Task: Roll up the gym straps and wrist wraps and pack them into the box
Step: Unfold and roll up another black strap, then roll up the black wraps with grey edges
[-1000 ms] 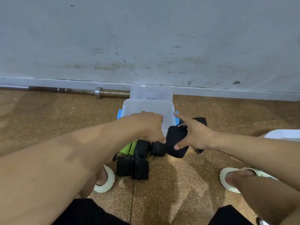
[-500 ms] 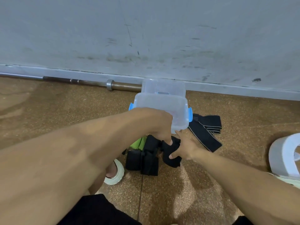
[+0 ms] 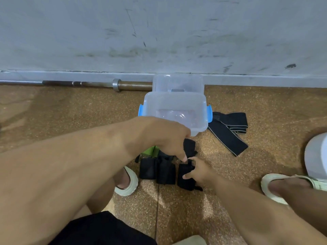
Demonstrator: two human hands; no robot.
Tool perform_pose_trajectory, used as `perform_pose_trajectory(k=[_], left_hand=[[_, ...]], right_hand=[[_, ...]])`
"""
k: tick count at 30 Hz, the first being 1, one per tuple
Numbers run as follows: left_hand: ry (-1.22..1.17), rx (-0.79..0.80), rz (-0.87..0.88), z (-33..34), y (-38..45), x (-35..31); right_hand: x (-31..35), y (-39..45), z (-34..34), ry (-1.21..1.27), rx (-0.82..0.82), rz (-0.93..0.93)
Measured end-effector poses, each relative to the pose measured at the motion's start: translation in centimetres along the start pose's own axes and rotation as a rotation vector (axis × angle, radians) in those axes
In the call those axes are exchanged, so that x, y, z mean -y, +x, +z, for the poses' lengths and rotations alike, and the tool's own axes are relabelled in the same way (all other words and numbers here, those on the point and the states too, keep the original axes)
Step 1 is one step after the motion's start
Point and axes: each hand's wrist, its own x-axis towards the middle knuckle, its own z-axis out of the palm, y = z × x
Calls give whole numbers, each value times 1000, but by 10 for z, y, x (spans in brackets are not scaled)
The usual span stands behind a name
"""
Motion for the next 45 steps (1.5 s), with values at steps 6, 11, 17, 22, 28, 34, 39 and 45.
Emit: perform_pose_trajectory(k=[6, 11, 17, 22, 28, 34, 39, 45], left_hand=[[30, 1, 18, 2, 6, 1], [42, -13, 12, 3, 6, 2], [30, -10, 23, 4, 5, 0], [43, -15, 43, 8, 7, -4], [57, -4, 41, 7, 4, -8], [42, -16, 34, 6, 3, -10], [41, -34, 32, 5, 5, -11], [11, -68, 51, 1, 8, -9]], right_hand=[[-8, 11, 9, 92, -76, -13], [-14, 16, 14, 201, -166, 32], [-21, 15, 14, 258, -190, 116], [-23, 16, 18, 231, -192, 124], [-21, 16, 20, 153, -204, 88], [-21, 14, 18, 184, -207, 66], [-23, 14, 20, 213, -219, 45], [-6, 8, 6, 198, -423, 10]])
